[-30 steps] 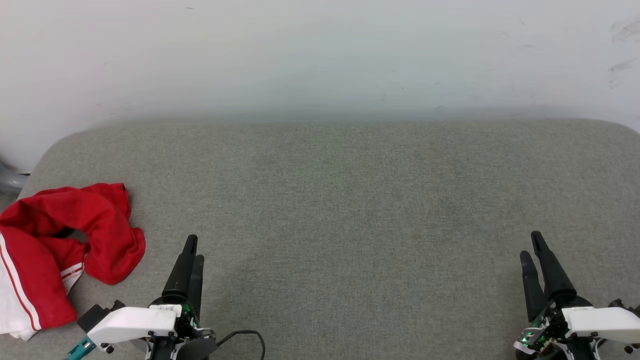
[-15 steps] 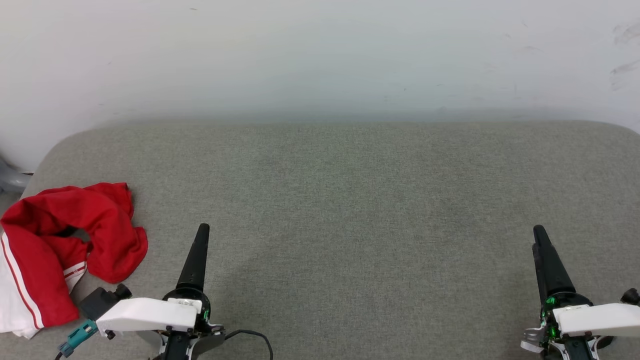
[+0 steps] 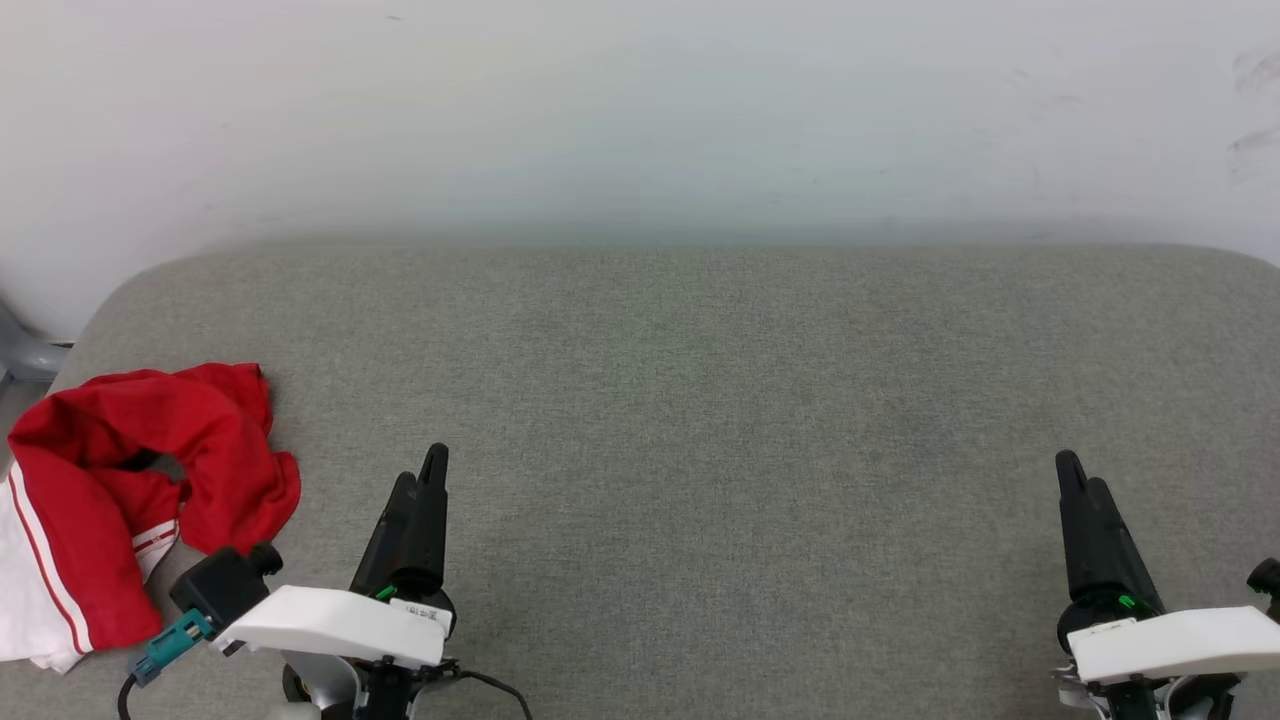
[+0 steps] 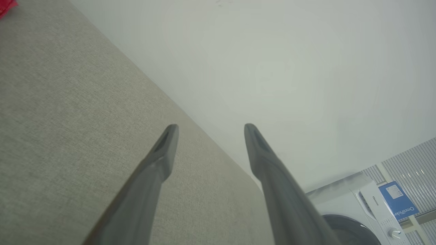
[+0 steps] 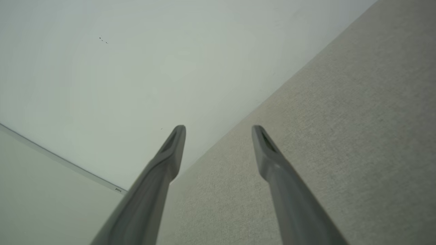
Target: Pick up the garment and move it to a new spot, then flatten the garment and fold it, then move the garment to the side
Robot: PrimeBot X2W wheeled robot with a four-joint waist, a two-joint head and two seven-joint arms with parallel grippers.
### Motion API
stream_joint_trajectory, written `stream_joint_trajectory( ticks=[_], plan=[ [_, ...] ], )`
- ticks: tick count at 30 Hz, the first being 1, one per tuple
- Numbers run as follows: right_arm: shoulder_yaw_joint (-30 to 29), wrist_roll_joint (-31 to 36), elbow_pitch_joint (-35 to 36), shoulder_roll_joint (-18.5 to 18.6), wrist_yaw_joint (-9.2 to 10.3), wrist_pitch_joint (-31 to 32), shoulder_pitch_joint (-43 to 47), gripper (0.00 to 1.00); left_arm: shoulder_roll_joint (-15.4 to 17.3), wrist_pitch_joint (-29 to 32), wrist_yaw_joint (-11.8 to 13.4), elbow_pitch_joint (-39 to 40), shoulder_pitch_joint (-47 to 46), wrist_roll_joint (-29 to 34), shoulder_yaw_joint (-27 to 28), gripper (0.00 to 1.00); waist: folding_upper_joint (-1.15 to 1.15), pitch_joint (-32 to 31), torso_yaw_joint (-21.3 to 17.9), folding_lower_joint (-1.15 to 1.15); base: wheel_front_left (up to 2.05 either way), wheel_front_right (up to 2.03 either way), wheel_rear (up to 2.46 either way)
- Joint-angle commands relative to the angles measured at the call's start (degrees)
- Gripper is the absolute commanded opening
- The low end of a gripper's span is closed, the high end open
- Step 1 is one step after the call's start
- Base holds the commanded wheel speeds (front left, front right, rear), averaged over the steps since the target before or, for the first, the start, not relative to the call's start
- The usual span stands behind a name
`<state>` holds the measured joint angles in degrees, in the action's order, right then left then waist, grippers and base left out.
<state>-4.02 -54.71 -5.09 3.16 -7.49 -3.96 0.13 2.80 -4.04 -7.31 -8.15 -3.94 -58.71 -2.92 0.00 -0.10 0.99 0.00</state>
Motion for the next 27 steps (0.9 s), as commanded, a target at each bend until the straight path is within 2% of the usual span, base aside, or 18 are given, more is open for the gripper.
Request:
stream_joint_trajectory(
  ticks=[1,11,27],
  plan=[
    [0.07,4.0,1.51,-0.08,0.0,-0.68,-0.44,1.0,0.08,-0.67,-0.12,0.9,-1.04,3.37,-0.1,1.0,0.0,0.01,0.04,0.0,0.0,0.0,0.0],
    [-0.59,17.37,3.55,-0.23,0.0,-1.62,0.22,1.0,0.09,-2.47,-0.15,1.47,-0.94,16.58,-0.36,1.0,0.0,0.04,0.42,0.0,0.0,0.0,0.0],
    [-1.17,31.3,6.77,-0.26,0.0,-1.13,1.38,1.0,0.73,-4.87,0.5,0.85,-0.95,31.33,-1.37,1.0,0.0,0.0,0.89,0.0,0.0,0.0,0.0]
  ],
)
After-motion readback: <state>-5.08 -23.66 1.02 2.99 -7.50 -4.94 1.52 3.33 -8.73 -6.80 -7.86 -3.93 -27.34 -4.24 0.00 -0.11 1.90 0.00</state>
